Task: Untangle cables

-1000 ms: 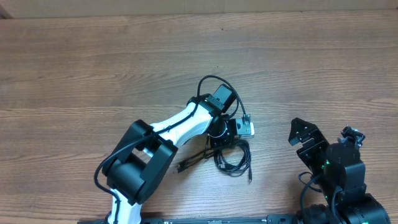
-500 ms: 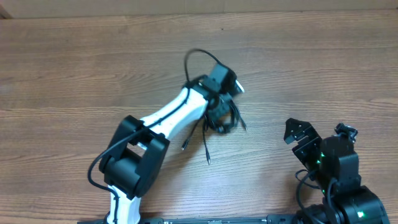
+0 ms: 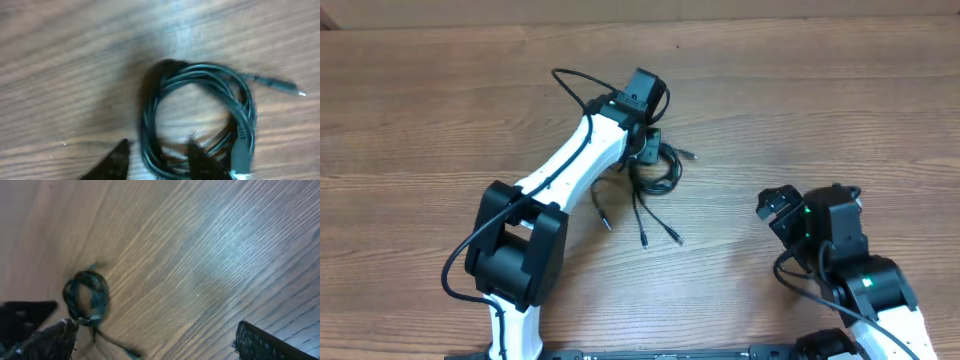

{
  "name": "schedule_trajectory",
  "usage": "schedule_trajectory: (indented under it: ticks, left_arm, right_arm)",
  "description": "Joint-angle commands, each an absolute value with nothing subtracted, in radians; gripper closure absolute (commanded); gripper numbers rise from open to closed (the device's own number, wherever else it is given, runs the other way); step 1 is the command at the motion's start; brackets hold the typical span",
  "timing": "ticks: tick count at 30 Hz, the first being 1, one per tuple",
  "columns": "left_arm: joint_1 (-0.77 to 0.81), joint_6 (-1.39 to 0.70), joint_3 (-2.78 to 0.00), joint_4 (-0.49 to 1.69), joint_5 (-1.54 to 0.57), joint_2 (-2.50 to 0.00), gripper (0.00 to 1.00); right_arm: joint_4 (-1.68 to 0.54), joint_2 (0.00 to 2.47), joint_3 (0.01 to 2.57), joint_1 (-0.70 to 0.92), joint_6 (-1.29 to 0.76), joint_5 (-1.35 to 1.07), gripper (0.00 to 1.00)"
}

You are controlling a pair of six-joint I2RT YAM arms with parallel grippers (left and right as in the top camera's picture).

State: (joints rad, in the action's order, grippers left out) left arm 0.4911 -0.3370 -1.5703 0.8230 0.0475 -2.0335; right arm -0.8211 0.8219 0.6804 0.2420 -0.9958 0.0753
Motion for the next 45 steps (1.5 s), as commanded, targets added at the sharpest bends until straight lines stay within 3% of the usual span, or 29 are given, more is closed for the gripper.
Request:
schedule_trajectory:
  ticks: [1,7,11,14,29,37,44,45]
  left_arm:
    - [0.445,-0.363,-1.646,0.831,0.006,-2.045,0.57]
    - [0.419,-0.359,-1.663,0.872,0.006,-2.046,0.46]
    - [0.42,-0.287,-1.662,0.904,0.007,-2.046,0.58]
    - [0.42,-0.298,-1.655,0.912,-0.005,-2.046,0.77]
    - [0.417,-0.466,-1.42,0.694,-0.147,-2.055,0.7]
    - [0.418,-0.587,-1.354,0.673,-0.126,-2.055,0.83]
    - [0.418,-0.591,-1.345,0.675,-0.112,-2.055,0.84]
    - [0.419,-0.59,-1.345,0.675,-0.109,-2.055,0.89]
  right_arm:
    - [-0.802,0.899,0.675,0.241,-1.001,0.036,0.0]
    - [-0.789,0.988,0.675,0.241,-1.001,0.019,0.0]
    - [-0.786,1.026,0.675,0.241,-1.001,0.019,0.0]
    - [-0.787,1.039,0.675,0.241,-1.001,0.019,0.0]
    - [-0.783,1.04,0.675,0.241,-1.001,0.02,0.0]
    - [-0.783,1.04,0.675,0.241,-1.001,0.02,0.0]
    - [-0.773,1.04,0.675,0.241,-1.001,0.02,0.0]
    - [-0.771,1.04,0.675,0.241,-1.001,0.02,0.0]
